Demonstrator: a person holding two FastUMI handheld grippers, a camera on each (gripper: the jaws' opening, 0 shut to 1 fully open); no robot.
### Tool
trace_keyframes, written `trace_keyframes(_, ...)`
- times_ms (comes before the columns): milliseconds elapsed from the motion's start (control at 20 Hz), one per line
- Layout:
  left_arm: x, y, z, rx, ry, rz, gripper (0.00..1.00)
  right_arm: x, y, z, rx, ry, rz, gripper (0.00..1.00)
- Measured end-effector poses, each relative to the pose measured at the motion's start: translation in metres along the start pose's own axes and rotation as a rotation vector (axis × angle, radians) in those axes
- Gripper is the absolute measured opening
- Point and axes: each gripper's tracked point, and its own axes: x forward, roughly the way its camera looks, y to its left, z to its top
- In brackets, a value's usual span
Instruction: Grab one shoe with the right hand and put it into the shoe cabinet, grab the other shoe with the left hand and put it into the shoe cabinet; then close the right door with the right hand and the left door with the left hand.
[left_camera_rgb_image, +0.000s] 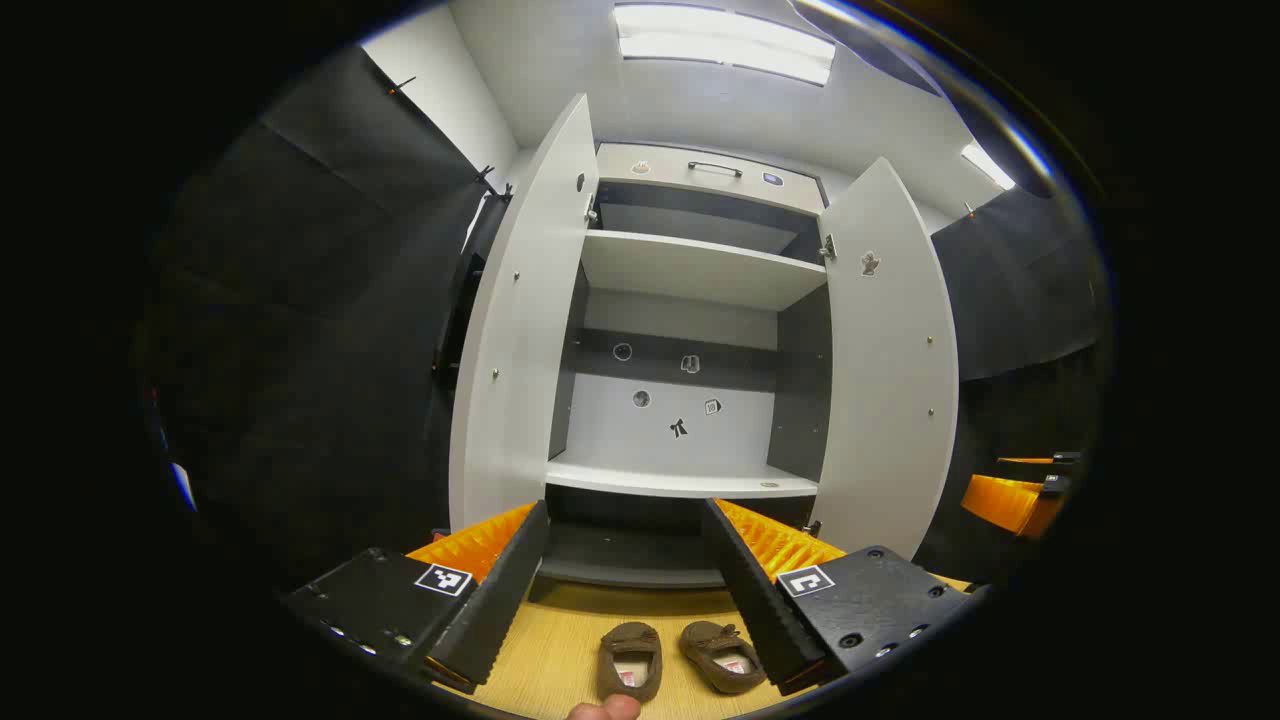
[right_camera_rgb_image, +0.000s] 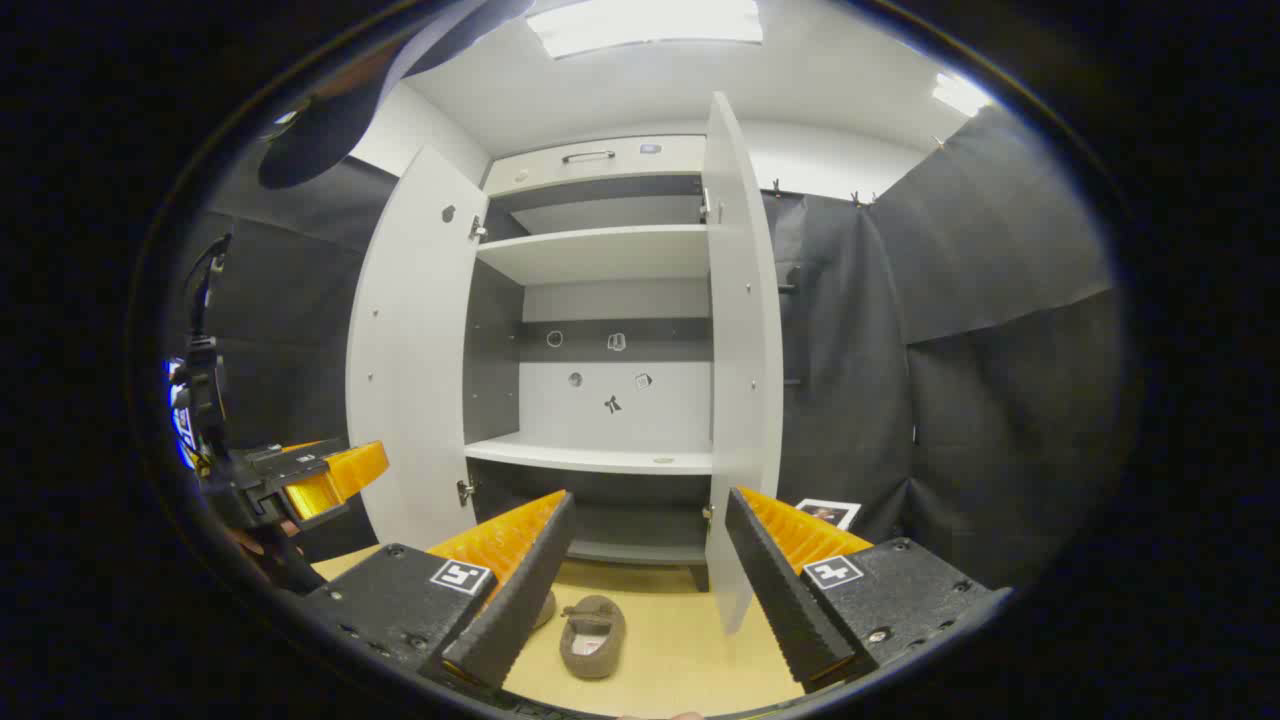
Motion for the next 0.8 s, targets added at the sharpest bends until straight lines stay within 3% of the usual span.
trace_keyframes(100, -0.001, 0.0, 0.0, 0.001, 0.001, 0.001, 0.95, 0.002, 0.002, -0.001, 0.0, 0.006, 0.007, 0.94)
trace_keyframes(250, -0.002, 0.001, -0.002, -0.005, 0.019, -0.001, 0.95, 0.003, 0.004, -0.003, 0.003, 0.012, 0.011, 0.99)
trace_keyframes(350, -0.004, 0.002, -0.002, 0.0, 0.018, 0.0, 0.95, 0.002, 0.005, -0.005, 0.0, 0.018, 0.009, 0.94)
trace_keyframes(800, -0.005, 0.002, 0.001, 0.008, 0.011, -0.007, 0.95, 0.003, 0.013, -0.01, -0.001, 0.032, 0.019, 0.99)
